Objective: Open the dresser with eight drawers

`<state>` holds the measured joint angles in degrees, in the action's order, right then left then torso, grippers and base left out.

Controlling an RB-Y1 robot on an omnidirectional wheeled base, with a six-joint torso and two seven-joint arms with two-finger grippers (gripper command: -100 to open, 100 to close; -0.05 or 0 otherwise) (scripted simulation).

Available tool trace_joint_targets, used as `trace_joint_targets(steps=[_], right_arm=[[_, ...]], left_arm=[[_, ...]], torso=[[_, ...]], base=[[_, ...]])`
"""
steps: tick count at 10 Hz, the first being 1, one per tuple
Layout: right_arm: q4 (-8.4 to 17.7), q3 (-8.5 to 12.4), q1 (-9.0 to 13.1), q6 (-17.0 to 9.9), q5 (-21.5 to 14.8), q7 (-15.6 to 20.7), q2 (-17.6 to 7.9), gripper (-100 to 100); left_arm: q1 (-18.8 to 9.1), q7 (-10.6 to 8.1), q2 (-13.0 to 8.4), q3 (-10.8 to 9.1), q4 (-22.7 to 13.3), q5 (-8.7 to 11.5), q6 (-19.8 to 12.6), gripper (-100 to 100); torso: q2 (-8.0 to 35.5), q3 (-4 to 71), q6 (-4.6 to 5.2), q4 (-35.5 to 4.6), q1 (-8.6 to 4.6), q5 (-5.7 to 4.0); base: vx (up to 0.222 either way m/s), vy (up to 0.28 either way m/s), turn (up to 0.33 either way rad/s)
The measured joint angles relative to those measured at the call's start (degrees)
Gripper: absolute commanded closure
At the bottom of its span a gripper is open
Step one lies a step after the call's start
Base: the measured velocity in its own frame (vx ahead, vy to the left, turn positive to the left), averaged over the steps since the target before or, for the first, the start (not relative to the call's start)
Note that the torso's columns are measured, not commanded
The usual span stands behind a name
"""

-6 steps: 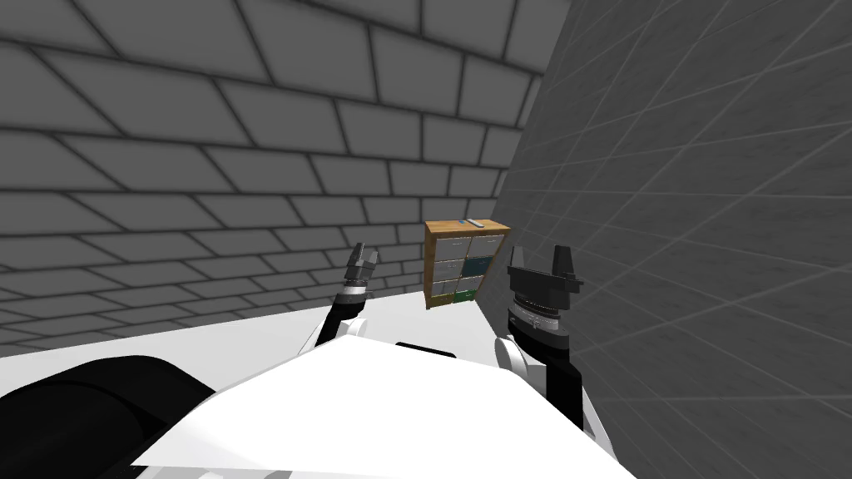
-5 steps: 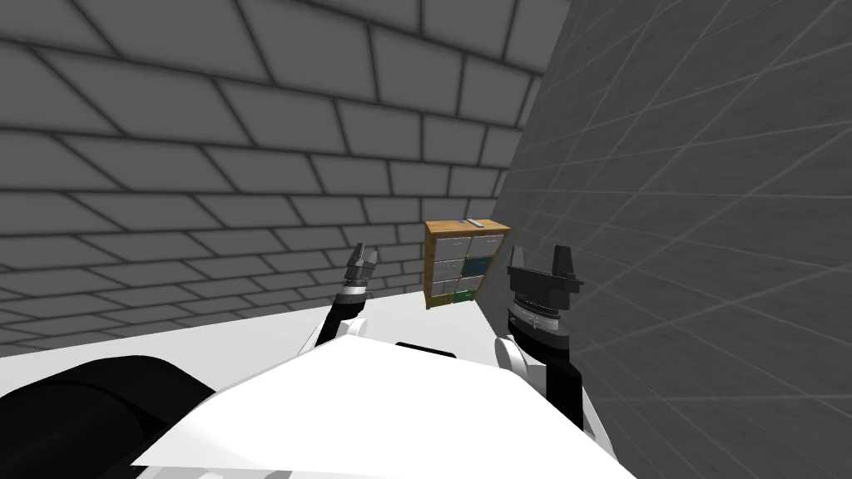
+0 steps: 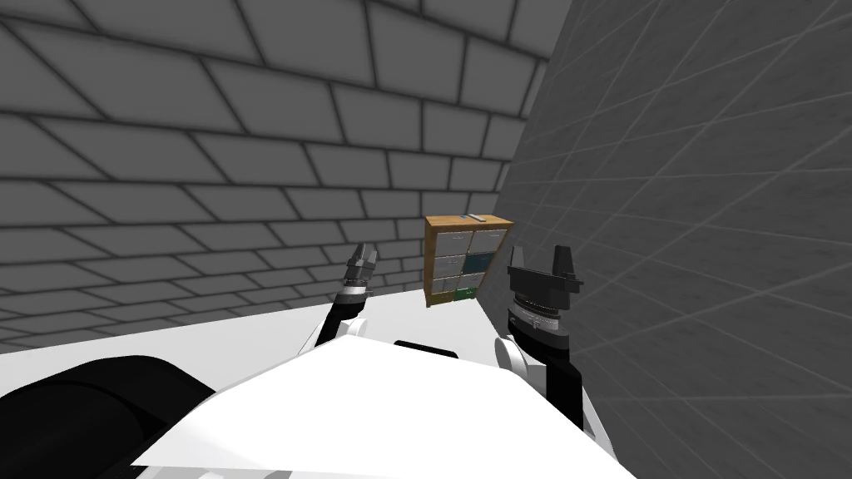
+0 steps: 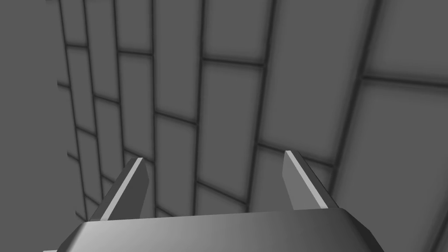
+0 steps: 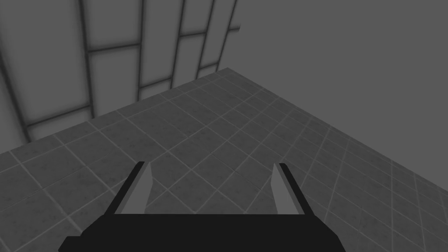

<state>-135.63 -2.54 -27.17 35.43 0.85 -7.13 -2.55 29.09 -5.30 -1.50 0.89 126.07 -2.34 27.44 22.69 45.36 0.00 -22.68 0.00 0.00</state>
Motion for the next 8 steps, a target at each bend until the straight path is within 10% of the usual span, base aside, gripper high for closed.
trace_joint_targets(steps=[3, 4, 8], right_arm=[[0.0, 0.0, 0.0, 0.0, 0.0, 0.0, 0.0, 0], [0.0, 0.0, 0.0, 0.0, 0.0, 0.0, 0.0, -100], [0.8, 3.1, 0.0, -0.4, -5.0, 3.8, -3.3, -100]], left_arm=[[0.0, 0.00, 0.0, 0.00, 0.0, 0.0, 0.0, 0], [0.0, 0.00, 0.0, 0.00, 0.0, 0.0, 0.0, 0], [0.0, 0.00, 0.0, 0.01, 0.0, 0.0, 0.0, 0]], torso=[[12.7, 25.4, 0.00, -12.7, 0.00, 0.00], [16.9, 33.8, 0.00, -16.9, 0.00, 0.00], [19.5, 39.2, 0.00, -19.6, 0.08, 0.02]], base=[[0.000, 0.000, 0.000], [0.024, 0.024, 0.047], [0.042, 0.053, 0.060]])
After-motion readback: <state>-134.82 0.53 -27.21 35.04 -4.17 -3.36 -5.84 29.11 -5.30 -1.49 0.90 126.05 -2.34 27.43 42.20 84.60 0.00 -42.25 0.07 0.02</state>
